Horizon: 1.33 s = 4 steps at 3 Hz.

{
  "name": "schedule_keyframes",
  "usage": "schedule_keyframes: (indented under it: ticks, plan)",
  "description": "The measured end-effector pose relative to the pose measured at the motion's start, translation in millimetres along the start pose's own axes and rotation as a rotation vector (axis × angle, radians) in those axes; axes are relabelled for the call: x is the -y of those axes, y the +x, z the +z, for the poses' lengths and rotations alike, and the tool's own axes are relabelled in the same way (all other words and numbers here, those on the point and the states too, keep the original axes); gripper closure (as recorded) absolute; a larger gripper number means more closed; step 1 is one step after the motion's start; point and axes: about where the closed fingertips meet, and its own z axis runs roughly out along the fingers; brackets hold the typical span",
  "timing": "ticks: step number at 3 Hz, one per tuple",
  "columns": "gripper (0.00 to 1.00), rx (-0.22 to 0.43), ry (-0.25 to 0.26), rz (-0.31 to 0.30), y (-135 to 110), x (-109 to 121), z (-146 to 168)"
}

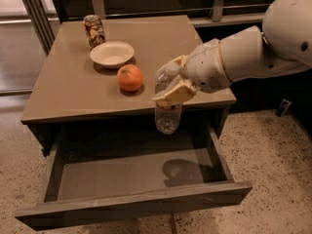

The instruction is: Place water bottle into top drawer

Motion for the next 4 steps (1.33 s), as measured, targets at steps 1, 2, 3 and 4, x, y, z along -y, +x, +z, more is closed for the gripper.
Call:
schedule_keyframes:
  ticks: [1, 2, 3, 4]
  plan:
    - [1.0, 0.009, -0.026, 0.037, 28, -15, 23]
    - [1.0, 0.062, -0.082, 0.066, 67, -23, 59]
    - [1.0, 0.061, -0.082, 0.066, 67, -23, 59]
    - [1.0, 0.038, -0.1, 0.005, 72, -28, 70]
